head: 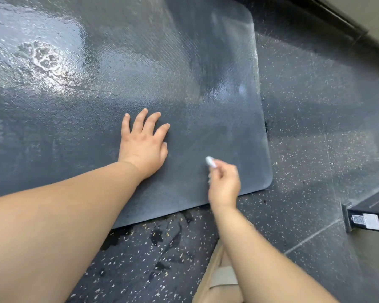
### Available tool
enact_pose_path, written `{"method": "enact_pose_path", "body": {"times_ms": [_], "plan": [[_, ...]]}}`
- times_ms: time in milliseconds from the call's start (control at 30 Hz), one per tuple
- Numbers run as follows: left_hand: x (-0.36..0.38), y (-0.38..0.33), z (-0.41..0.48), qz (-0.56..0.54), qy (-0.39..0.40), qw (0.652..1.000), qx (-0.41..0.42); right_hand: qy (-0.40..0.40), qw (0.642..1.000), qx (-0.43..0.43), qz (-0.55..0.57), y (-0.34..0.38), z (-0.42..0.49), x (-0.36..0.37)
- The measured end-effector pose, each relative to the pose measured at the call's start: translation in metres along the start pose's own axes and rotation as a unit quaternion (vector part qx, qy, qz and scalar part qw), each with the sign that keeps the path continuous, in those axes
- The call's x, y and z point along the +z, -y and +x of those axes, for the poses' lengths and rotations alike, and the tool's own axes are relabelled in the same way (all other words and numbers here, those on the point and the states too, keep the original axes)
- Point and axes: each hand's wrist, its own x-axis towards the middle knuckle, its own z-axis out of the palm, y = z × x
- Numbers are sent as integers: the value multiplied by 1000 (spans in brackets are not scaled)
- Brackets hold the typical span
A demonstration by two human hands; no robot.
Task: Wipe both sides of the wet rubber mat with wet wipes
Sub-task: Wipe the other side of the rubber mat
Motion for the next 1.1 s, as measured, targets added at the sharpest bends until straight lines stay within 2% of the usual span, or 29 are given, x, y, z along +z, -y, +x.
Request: {"method": "enact_pose_path", "body": {"times_ms": [67,133,267,333,367,433,500,533,667,767,900,1000,1067,1100], "plan": [[0,4,6,1,-4,1000,-12,-92,991,98,20,1,53,-10],[2,11,6,0,-8,1000,-22,-124,980,151,37,0,89,-13],[4,17,1,-8,-28,999,-19,-145,975,162,41,8,80,13],[3,12,7,1,-19,1000,-19,-101,991,90,14,15,43,27],[2,8,13,5,-15,1000,-19,-45,999,25,-9,17,23,30],[0,-1,32,15,-16,1000,-17,90,989,-102,-57,16,-1,26],[-3,-8,52,28,-19,999,-21,172,971,-155,-51,17,8,11],[-3,-9,61,32,-22,999,-28,166,976,-138,-32,20,24,4],[-3,-3,89,14,-43,997,-57,24,999,23,33,37,123,-19],[-3,0,103,-12,-59,995,-73,-38,998,57,-11,38,186,-21],[5,-1,104,56,-33,995,-81,-64,992,88,-66,36,208,6],[7,-3,105,78,-33,993,-83,-63,990,-16,-126,40,172,39],[7,-3,105,81,-34,993,-83,-3,983,-143,-118,41,135,54],[6,-3,105,80,-35,993,-84,41,968,-216,-118,42,121,56]]}}
